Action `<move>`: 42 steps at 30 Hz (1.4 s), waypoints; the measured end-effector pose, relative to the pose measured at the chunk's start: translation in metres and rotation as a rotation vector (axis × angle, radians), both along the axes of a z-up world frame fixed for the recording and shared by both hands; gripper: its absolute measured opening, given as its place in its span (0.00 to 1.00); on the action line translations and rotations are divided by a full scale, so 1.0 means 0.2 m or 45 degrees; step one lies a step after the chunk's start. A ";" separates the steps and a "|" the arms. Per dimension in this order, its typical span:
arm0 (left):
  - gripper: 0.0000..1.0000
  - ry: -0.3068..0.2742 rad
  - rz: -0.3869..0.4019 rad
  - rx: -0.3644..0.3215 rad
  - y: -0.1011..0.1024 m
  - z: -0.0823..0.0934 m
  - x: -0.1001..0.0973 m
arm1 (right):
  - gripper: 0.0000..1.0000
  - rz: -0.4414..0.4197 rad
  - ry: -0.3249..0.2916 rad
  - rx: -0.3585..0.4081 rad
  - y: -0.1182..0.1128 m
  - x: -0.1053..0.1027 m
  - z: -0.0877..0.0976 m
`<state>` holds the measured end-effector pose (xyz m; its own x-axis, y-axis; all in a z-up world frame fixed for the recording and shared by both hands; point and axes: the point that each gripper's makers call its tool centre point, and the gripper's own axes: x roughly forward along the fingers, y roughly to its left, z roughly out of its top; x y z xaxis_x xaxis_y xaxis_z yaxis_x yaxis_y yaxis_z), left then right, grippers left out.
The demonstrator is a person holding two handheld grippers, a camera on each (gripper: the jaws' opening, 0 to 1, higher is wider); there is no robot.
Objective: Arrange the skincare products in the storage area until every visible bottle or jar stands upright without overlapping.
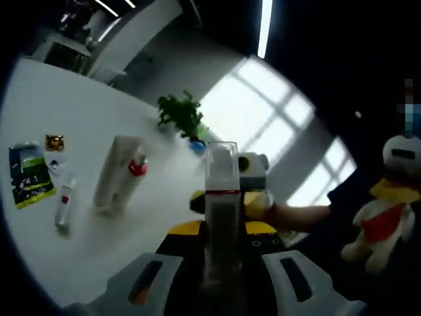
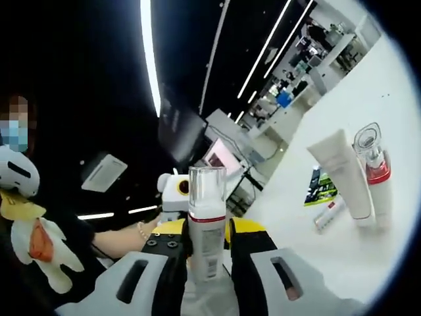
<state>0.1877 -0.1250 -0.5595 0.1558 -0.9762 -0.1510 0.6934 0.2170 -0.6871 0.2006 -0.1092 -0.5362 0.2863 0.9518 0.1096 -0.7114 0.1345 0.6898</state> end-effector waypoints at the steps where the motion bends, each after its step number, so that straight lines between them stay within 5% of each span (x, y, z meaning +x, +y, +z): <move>1: 0.24 0.004 0.001 -0.013 0.00 0.00 0.00 | 0.22 0.003 0.017 -0.005 0.01 0.01 -0.01; 15: 0.21 0.112 0.065 -0.046 0.05 -0.01 0.01 | 0.19 -0.015 -0.032 0.023 0.04 0.05 -0.01; 19: 0.19 0.102 0.031 0.005 0.07 -0.03 -0.02 | 0.19 -0.008 -0.061 -0.005 0.05 0.05 -0.01; 23: 0.29 0.067 -0.014 0.103 0.09 -0.07 -0.07 | 0.19 -0.004 -0.076 0.000 0.03 0.05 -0.01; 29: 0.35 -0.083 -0.091 0.223 0.14 0.00 -0.05 | 0.19 0.067 -0.131 -0.073 0.02 -0.03 -0.06; 32: 0.40 -0.157 -0.157 0.255 0.13 0.08 -0.05 | 0.19 0.120 -0.218 -0.161 0.02 -0.09 -0.10; 35: 0.42 -0.334 -0.238 0.374 0.09 0.16 -0.03 | 0.19 0.165 -0.287 -0.234 0.03 -0.13 -0.12; 39: 0.45 -0.488 -0.384 0.658 0.10 0.10 -0.02 | 0.19 0.201 -0.356 -0.275 0.04 -0.16 -0.10; 42: 0.47 -0.511 -0.416 0.669 0.07 0.11 -0.03 | 0.19 0.218 -0.438 -0.321 0.05 -0.16 -0.10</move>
<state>0.1816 -0.1114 -0.5376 0.0109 -0.7969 -0.6040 0.9553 0.1867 -0.2291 0.1677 -0.0990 -0.5560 0.1103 0.9914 -0.0702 -0.9199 0.1286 0.3706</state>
